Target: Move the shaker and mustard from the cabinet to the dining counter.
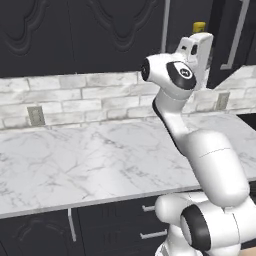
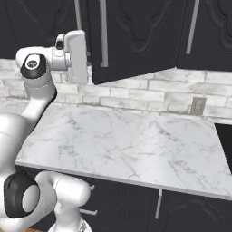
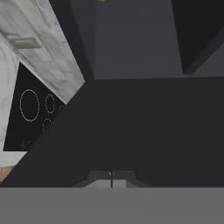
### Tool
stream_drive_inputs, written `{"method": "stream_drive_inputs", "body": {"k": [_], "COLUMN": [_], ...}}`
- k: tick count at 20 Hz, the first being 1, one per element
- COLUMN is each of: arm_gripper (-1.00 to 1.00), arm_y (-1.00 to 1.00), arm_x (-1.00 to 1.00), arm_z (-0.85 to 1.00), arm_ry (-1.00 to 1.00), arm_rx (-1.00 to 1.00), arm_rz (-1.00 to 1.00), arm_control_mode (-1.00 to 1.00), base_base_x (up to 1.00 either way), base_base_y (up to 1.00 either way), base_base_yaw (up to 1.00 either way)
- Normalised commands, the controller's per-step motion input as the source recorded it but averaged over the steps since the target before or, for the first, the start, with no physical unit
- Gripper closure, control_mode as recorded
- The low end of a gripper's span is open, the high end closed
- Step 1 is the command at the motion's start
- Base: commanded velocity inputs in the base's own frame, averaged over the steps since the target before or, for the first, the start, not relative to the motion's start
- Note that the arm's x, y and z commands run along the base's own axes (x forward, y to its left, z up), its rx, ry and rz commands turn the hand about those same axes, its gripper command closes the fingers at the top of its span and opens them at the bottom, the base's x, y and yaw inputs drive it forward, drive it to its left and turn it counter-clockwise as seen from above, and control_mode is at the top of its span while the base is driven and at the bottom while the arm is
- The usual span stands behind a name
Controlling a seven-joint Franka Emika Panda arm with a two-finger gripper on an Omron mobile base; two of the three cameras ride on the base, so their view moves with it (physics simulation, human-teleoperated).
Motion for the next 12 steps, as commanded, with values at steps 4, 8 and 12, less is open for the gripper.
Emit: {"method": "stream_drive_inputs", "body": {"k": [4, 8, 12], "arm_gripper": [1.0, 1.0, 1.0], "arm_y": [-1.0, -1.0, -1.0], "arm_x": [-1.0, -0.98, -0.86], "arm_z": [0.0, -0.02, -0.12], "arm_ry": [0.0, -0.06, -0.11], "arm_rx": [0.22, 0.2, 0.16], "arm_rz": [-0.22, -0.19, -0.14], "arm_control_mode": [-1.0, -1.0, -1.0], "base_base_x": [0.0, 0.0, 0.0], "base_base_y": [0.0, 0.0, 0.0], "base_base_yaw": [0.0, 0.0, 0.0]}}
